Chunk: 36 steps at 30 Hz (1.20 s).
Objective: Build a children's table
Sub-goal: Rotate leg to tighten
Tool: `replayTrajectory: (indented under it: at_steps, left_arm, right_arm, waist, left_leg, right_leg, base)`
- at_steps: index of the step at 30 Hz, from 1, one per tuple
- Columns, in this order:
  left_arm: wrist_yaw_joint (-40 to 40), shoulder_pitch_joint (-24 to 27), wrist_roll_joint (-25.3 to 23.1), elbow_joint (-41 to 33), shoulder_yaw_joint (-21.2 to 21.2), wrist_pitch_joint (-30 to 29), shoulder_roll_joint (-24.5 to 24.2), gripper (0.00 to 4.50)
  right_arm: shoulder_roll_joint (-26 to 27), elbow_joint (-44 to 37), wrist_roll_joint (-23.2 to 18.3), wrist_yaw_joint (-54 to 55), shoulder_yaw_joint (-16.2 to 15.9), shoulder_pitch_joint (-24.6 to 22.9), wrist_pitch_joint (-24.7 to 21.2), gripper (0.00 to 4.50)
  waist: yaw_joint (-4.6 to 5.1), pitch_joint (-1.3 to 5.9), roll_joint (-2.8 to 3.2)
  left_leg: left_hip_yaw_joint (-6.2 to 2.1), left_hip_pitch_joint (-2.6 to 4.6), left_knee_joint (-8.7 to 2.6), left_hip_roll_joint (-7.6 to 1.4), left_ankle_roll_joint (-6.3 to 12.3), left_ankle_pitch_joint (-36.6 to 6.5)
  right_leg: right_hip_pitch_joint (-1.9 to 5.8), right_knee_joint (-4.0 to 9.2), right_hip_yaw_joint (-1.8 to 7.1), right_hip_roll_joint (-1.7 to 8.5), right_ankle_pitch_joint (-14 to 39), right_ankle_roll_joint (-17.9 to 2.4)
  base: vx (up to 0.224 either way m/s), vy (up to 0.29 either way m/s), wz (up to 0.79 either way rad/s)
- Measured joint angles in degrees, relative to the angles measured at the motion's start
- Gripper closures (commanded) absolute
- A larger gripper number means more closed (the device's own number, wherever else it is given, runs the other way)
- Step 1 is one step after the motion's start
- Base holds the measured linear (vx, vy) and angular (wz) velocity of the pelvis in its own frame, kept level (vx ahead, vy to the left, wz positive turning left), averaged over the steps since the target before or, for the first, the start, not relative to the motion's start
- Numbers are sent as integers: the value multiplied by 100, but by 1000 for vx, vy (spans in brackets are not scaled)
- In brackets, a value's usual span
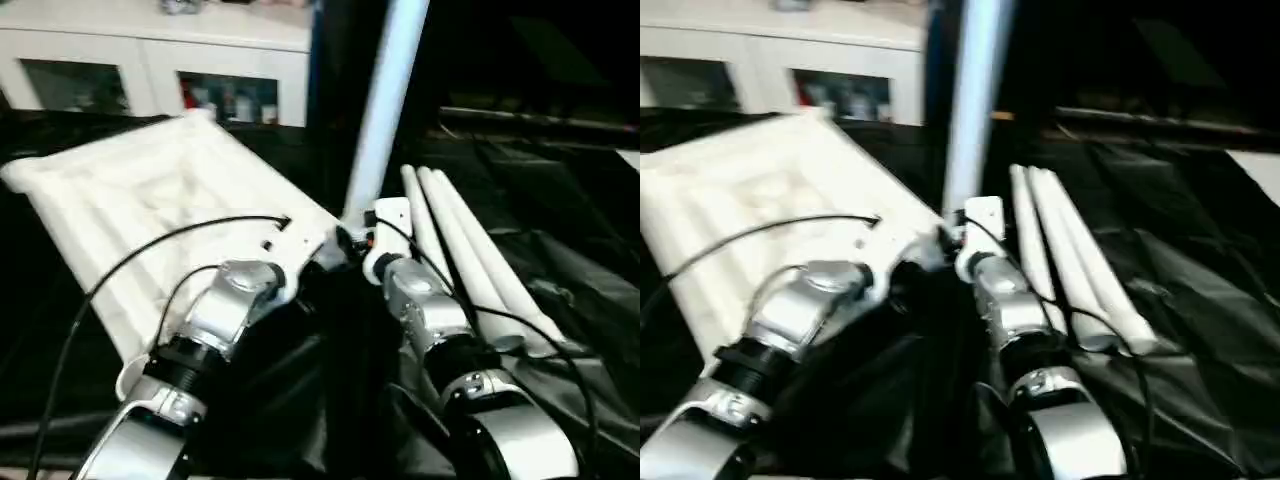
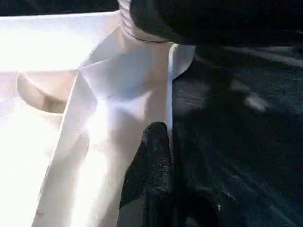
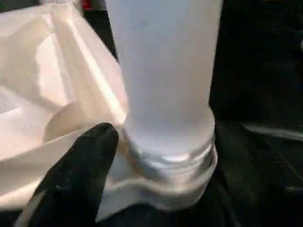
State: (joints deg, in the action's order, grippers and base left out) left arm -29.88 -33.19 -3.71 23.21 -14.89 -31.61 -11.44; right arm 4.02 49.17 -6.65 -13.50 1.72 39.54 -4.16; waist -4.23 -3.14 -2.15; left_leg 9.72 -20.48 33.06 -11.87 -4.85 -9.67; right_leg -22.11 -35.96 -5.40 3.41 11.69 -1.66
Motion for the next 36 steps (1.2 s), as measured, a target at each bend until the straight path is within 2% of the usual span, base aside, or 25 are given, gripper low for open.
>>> replayTrajectory:
  at_steps: [3,5,8,13,16,18,22,27,28,30,36]
  left_arm:
    - [-294,200,11,-384,-30,-1,-285,450]
    - [-590,364,59,-677,-48,40,-546,450]
    - [-1018,480,135,-846,-81,252,-848,450]
    - [-1830,756,385,-1122,-116,545,-1418,450]
    - [-2312,905,491,-1372,-156,590,-1688,450]
    - [-2537,945,560,-1460,-206,594,-1761,450]
    - [-2868,995,633,-1570,-334,677,-1841,450]
    - [-2997,1008,637,-1629,-367,692,-1885,450]
    - [-2997,1009,637,-1630,-367,692,-1887,450]
    - [-3004,1009,637,-1631,-367,691,-1890,450]
    - [-3064,1014,635,-1631,-372,691,-1910,450]
  right_arm:
    - [-303,-439,-67,-771,-170,-236,-186,61]
    - [-706,-905,-94,-1432,-396,-494,-238,61]
    - [-1146,-1345,-118,-2153,-611,-667,-247,61]
    - [-1986,-2107,-233,-3569,-929,-1038,-315,61]
    - [-2297,-2355,-251,-4206,-1100,-1118,-430,61]
    - [-2336,-2380,-249,-4377,-1140,-1118,-423,61]
    - [-2346,-2378,-229,-4600,-1352,-1100,-361,61]
    - [-2343,-2365,-166,-4706,-1421,-1096,-252,61]
    - [-2342,-2338,-149,-4706,-1446,-1076,-231,87]
    - [-2339,-2287,-78,-4706,-1469,-1048,-166,87]
    - [-2338,-2196,-4,-4702,-1483,-1019,-106,142]
  waist:
    - [-25,0,3]
    - [-78,-1,5]
    - [-107,-1,6]
    - [-148,-4,11]
    - [-163,-5,12]
    - [-184,-5,12]
    - [-303,-6,13]
    - [-337,-6,13]
    - [-342,-6,12]
    - [-353,-6,12]
    - [-385,-6,12]
  left_leg:
    - [0,-8,-7,0,0,2]
    - [0,-31,1,-1,1,3]
    - [1,-69,15,-1,3,2]
    - [2,-59,14,-2,2,1]
    - [2,-61,16,-2,2,1]
    - [2,-60,16,-3,1,1]
    - [3,-65,20,-3,1,2]
    - [2,-66,40,-4,1,1]
    - [2,-66,42,-5,1,1]
    - [2,-66,43,-5,1,1]
    - [2,-66,46,-5,2,1]
  right_leg:
    - [-26,0,0,-2,-8,-30]
    - [-41,0,0,-2,0,-32]
    - [-72,3,0,-1,0,-33]
    - [-65,5,0,-1,1,-32]
    - [-67,3,0,-1,0,-33]
    - [-66,0,0,-1,-1,-34]
    - [-62,0,0,1,-2,-34]
    - [-58,-4,0,1,-3,-32]
    - [-58,-6,0,1,-3,-32]
    - [-58,-8,0,1,-3,-32]
    - [-57,-8,1,1,-3,-32]
  base:
    - [0,0,0]
    - [0,0,0]
    - [0,0,0]
    - [0,0,0]
    - [0,0,0]
    - [0,0,0]
    - [0,0,0]
    - [0,0,0]
    - [0,0,0]
    - [0,0,0]
    - [0,0,0]
